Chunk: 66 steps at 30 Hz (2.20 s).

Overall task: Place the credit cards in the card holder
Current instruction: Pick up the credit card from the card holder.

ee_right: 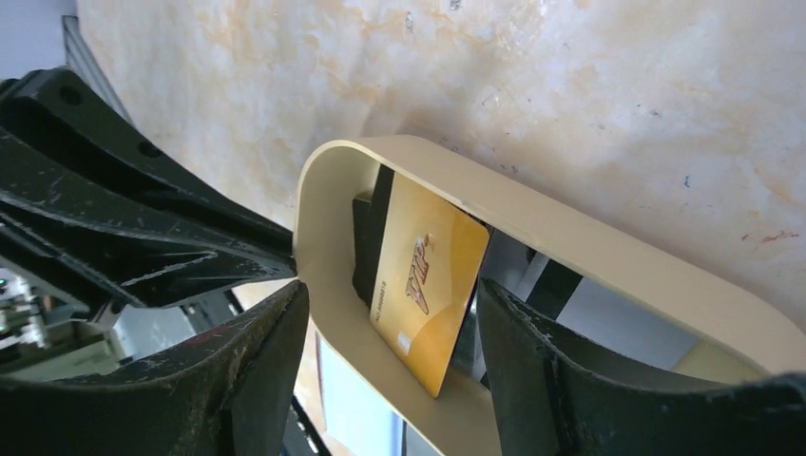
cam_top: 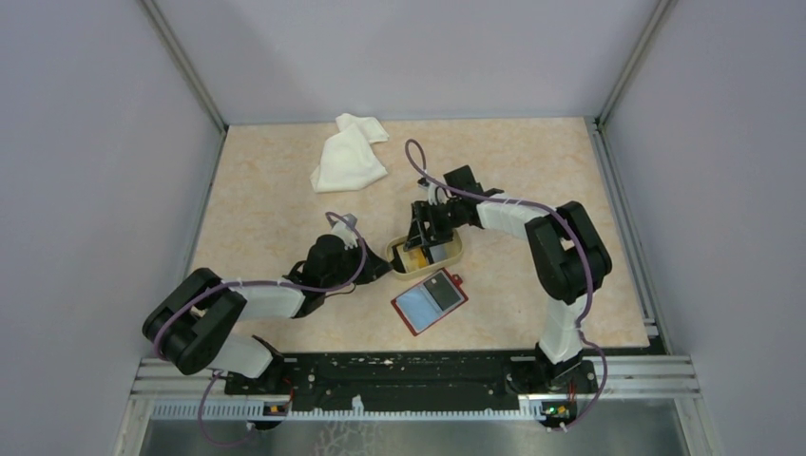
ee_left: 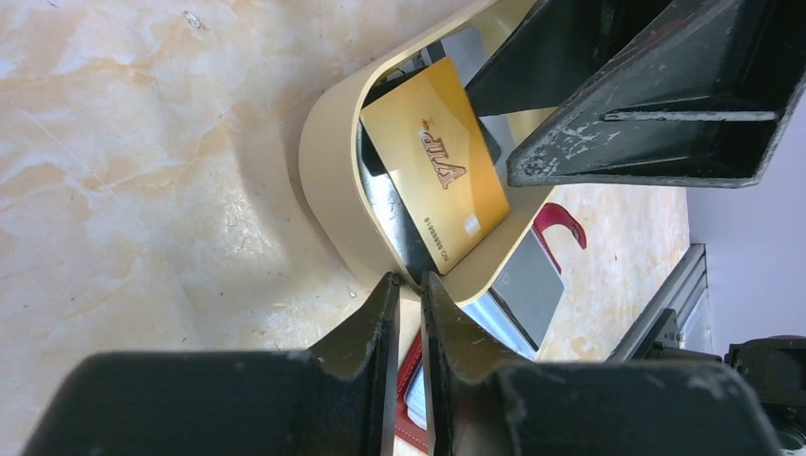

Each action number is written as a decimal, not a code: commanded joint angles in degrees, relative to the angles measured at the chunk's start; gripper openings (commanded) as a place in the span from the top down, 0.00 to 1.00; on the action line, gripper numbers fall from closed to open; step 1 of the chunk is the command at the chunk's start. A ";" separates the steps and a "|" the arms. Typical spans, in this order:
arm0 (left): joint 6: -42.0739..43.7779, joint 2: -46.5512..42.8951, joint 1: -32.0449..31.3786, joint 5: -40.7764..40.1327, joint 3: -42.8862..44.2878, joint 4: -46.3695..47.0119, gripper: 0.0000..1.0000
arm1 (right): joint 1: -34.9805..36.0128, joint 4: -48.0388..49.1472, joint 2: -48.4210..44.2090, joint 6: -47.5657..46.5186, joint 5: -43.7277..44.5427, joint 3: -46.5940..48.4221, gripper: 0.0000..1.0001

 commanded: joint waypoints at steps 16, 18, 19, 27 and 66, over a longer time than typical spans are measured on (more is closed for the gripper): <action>-0.59 0.14 -0.20 0.63 0.87 2.82 0.81 | 0.83 -0.39 0.67 -0.09 -0.35 0.90 0.45; -0.61 0.28 -0.21 0.88 0.94 3.07 0.81 | 1.07 -0.45 1.43 -0.09 -0.49 0.98 0.46; -0.64 0.44 -0.15 0.93 0.95 3.18 0.81 | 1.29 -0.45 1.68 -0.16 -0.50 1.01 0.46; -0.58 -0.32 -0.19 0.95 0.80 3.12 0.81 | 1.40 -1.00 1.28 -0.78 -1.66 1.80 0.50; 19.77 -15.60 0.52 2.99 -5.39 11.70 0.20 | -4.61 -7.30 -7.92 -29.10 -12.55 1.94 1.00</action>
